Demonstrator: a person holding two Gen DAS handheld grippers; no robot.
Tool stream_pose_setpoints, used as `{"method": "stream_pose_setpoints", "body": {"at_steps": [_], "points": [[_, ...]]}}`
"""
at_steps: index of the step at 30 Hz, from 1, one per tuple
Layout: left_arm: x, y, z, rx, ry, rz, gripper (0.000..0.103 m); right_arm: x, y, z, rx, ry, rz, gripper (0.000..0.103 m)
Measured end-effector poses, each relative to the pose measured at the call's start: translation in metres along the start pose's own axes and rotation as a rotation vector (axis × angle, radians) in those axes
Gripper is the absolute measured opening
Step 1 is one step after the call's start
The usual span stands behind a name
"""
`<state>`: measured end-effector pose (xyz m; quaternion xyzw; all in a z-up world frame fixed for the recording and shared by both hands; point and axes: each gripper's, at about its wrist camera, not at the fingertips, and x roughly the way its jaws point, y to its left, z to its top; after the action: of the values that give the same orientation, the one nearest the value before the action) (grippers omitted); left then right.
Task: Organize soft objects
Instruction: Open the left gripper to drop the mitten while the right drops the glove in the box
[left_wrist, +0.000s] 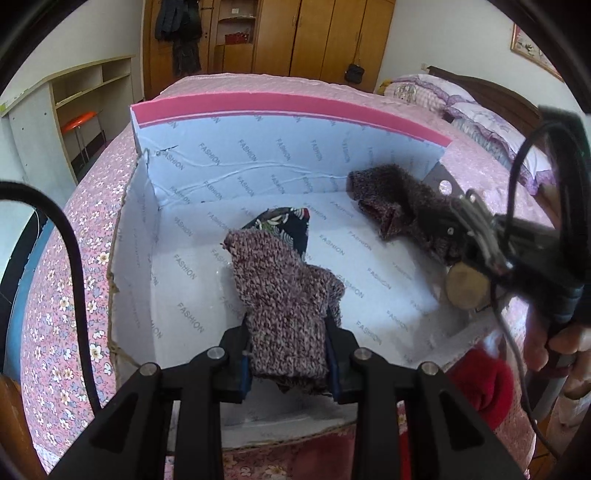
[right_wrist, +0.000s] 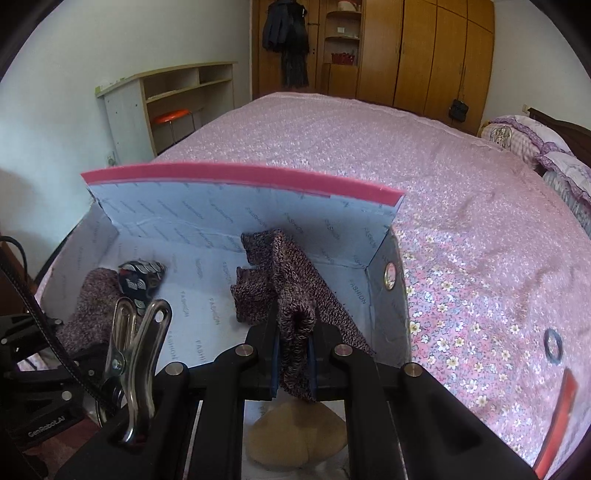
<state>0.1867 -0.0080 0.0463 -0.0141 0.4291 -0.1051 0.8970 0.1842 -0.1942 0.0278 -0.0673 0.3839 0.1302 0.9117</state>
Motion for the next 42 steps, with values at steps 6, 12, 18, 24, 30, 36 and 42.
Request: {"method": "stream_pose_setpoints", "body": {"at_steps": [6, 12, 18, 24, 30, 36, 42], "points": [[0.004, -0.002, 0.000, -0.015, 0.008, 0.009, 0.033, 0.017, -0.001, -0.005, 0.008, 0.047, 0.015, 0.012], [0.007, -0.005, 0.003, 0.011, 0.007, 0.041, 0.035, 0.020, -0.001, -0.006, 0.015, 0.058, 0.012, 0.012], [0.017, -0.008, 0.019, 0.029, 0.039, 0.074, 0.037, 0.021, 0.000, -0.008, 0.035, 0.054, 0.009, 0.012], [0.026, 0.003, 0.033, 0.000, 0.026, 0.064, 0.037, 0.022, -0.006, -0.011, 0.087, 0.055, 0.017, 0.012], [0.027, 0.000, 0.031, 0.025, 0.008, 0.074, 0.039, 0.024, -0.004, -0.006, 0.078, 0.078, -0.002, 0.013], [0.024, 0.000, 0.028, 0.030, 0.008, 0.076, 0.041, 0.020, -0.009, -0.003, 0.114, 0.068, 0.029, 0.016], [0.023, -0.002, 0.032, 0.009, 0.026, 0.084, 0.046, 0.000, -0.010, -0.003, 0.096, -0.010, 0.034, 0.023]]}}
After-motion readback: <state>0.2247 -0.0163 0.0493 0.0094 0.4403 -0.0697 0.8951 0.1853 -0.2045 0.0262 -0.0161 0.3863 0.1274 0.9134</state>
